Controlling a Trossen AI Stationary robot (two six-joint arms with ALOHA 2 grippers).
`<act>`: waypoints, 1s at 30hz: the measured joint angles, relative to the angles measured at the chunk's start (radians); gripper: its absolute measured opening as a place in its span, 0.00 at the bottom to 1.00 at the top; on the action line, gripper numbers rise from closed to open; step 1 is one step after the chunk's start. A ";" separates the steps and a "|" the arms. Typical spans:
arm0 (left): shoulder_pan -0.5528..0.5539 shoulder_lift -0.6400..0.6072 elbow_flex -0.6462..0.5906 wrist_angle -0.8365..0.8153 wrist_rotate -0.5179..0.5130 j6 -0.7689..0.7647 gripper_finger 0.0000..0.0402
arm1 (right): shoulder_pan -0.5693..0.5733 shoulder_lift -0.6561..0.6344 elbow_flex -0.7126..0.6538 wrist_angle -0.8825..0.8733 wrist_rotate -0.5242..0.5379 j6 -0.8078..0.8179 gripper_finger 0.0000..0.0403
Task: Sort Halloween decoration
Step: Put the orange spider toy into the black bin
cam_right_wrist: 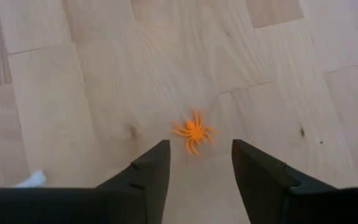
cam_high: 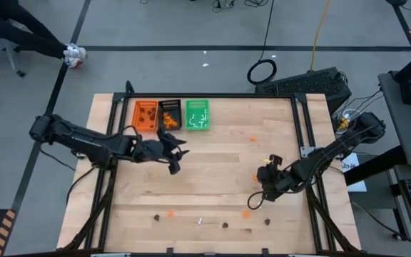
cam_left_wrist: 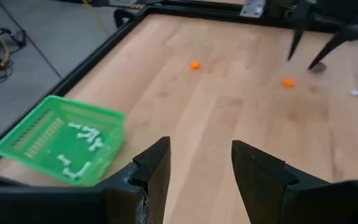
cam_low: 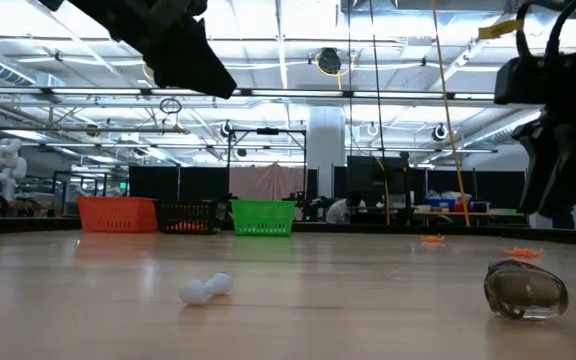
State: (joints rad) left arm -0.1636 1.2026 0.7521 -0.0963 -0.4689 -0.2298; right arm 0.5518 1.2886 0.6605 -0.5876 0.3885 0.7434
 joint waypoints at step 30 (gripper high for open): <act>-0.066 0.120 0.000 0.135 -0.005 0.000 0.42 | -0.035 0.182 0.002 0.086 -0.042 -0.030 0.04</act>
State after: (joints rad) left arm -0.2298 1.3228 0.7521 0.0383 -0.4736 -0.2302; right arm 0.5169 1.4704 0.6621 -0.5018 0.3464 0.7132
